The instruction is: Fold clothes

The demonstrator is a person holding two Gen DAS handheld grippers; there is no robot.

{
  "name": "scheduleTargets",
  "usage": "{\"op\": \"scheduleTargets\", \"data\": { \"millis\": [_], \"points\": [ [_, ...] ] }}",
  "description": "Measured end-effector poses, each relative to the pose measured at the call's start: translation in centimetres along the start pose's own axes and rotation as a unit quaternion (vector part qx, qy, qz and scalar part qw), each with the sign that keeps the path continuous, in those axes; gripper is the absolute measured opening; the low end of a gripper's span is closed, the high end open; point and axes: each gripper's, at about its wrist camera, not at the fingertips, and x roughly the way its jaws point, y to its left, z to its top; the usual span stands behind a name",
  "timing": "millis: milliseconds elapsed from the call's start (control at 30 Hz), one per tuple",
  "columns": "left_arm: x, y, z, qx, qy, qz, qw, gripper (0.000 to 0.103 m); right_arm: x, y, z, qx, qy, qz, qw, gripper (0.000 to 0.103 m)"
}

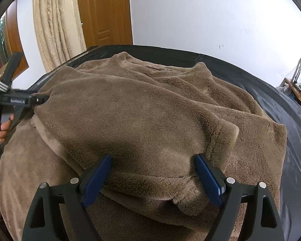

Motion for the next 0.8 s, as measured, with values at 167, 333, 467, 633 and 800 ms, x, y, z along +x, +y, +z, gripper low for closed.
{"op": "scheduleTargets", "data": {
  "millis": [167,333,467,633,800],
  "points": [
    [0.8,-1.1,2.9,-0.002,0.001,-0.001,1.0,0.103,0.0,-0.1,0.0,0.0,0.0,0.001,1.0,0.088],
    [5.0,-1.2,4.9,-0.015,0.042,0.012,0.999,0.103,0.0,-0.1,-0.1,0.0,0.0,0.002,1.0,0.088],
    [6.6,-0.4,5.0,-0.036,0.041,-0.01,0.9985,0.103,0.0,0.0,-0.1,-0.001,0.0,0.0,1.0,0.088],
    [6.8,-0.6,5.0,-0.027,0.025,-0.009,0.9993,0.103,0.0,0.2,-0.1,-0.004,0.0,-0.003,1.0,0.088],
    [6.6,-0.6,4.8,-0.027,0.017,-0.008,0.9995,0.103,0.0,0.3,-0.1,-0.005,0.0,-0.004,1.0,0.088]
  ]
}}
